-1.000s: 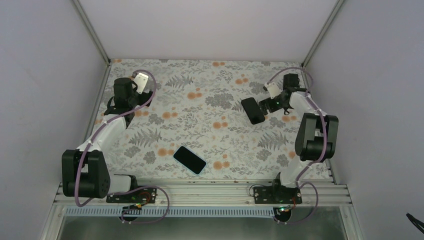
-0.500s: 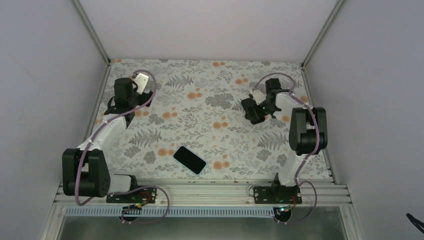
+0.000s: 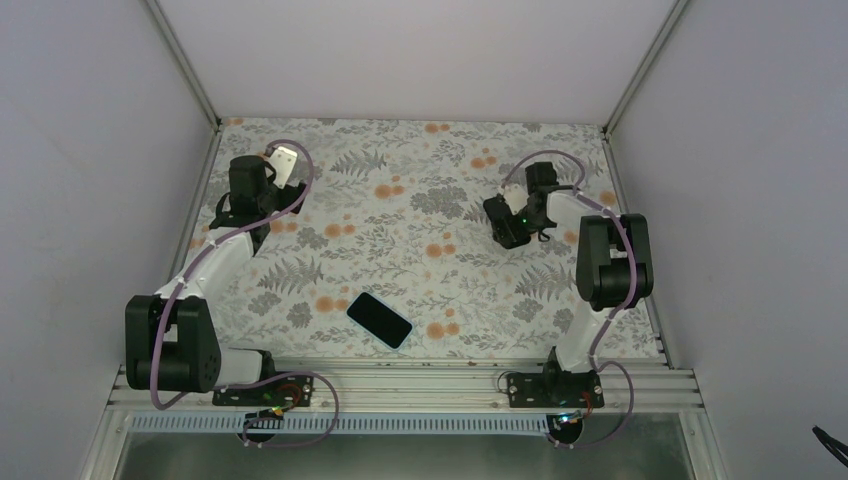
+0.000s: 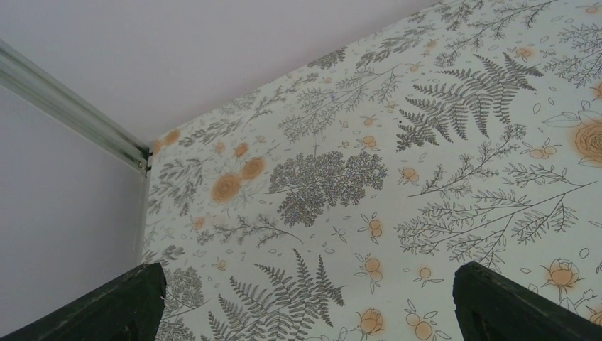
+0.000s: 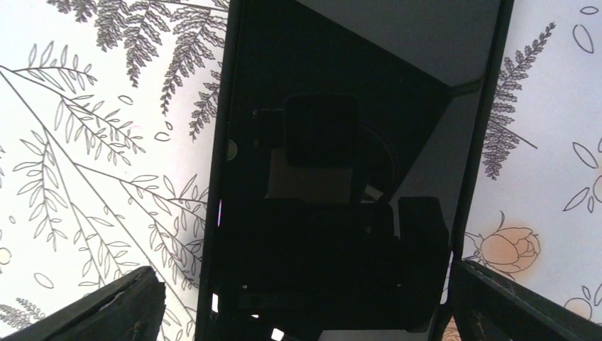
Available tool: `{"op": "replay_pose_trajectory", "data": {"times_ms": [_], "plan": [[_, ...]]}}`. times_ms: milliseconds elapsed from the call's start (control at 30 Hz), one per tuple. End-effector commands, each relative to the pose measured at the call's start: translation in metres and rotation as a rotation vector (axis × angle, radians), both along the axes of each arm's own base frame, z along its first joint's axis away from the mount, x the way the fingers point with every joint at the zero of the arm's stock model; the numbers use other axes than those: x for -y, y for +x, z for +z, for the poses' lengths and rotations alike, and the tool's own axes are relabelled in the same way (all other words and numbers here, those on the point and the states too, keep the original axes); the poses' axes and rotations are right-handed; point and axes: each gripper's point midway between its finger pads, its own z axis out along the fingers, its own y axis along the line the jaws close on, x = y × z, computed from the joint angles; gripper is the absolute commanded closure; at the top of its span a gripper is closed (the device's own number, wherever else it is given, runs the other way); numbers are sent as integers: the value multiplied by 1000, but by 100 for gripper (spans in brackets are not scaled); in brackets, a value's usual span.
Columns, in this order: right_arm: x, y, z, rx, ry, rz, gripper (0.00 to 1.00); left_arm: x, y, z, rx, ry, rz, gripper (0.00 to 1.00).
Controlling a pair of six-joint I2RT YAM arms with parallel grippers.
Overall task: Take the phone out of the phone case
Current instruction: Adjust the phone at the center of the board, then pick up the phone at the center of the board.
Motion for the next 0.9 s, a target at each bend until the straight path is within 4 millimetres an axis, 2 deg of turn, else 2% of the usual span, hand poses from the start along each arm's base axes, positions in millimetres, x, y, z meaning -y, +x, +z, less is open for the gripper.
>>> {"op": "replay_pose_trajectory", "data": {"times_ms": [0,233,433,500,667,767,867], "plan": [[6,-9,-13,-20,-56,4,0,-1,2,8,26,-6,2,0],[10,-12,-21,-31,-75,1,0,-1,2,7,24,-6,0,0],[5,-21,-33,-80,-56,34,2,0,2,5,18,-7,-8,0],[5,-25,-38,-102,-54,41,6,0,2,5,18,-7,-11,0],[6,-30,-47,-120,-64,56,36,4,1,4,12,-11,-31,0],[7,-30,-44,-102,-70,61,41,10,0,1,-5,-21,-65,0],[4,-25,-31,-49,-62,75,45,30,-6,-3,-47,-58,-178,0]]}}
